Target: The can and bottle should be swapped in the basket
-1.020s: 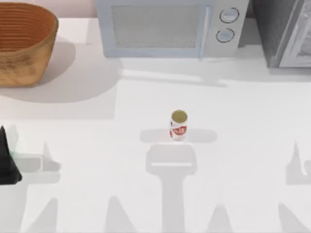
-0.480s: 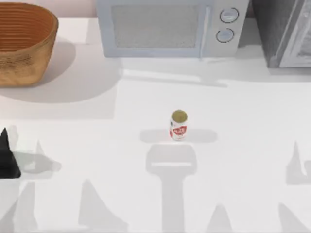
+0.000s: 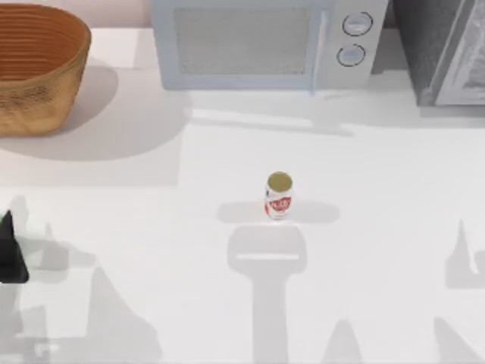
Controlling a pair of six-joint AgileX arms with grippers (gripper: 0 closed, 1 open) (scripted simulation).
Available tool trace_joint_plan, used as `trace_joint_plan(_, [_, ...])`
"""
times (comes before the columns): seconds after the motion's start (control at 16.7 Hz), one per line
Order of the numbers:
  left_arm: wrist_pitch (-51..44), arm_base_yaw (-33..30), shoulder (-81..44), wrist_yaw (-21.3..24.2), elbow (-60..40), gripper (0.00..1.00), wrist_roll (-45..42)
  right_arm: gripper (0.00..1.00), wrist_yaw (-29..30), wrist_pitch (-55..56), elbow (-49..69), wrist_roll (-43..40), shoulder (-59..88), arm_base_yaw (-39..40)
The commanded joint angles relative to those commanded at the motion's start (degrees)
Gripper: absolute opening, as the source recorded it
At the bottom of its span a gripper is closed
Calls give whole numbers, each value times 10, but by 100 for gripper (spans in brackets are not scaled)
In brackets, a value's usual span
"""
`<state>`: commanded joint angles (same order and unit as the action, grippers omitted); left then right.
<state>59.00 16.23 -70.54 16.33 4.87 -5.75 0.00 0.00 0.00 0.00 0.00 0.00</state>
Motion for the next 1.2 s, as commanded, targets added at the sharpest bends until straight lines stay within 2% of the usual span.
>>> trace_joint_plan(0.3, [82,19,-101,25,1,100,-10,100,0,0,0,0,0,0])
trace_joint_plan(0.6, [87,20,-106,26,1,100,-10,100,0,0,0,0,0,0])
trace_joint_plan(0.84, [94,12,-134,20,-23,100,-8,100,0,0,0,0,0,0])
trace_joint_plan(1.2, [163,-15,-248,-6,-68,100,0,100,0,0,0,0,0,0])
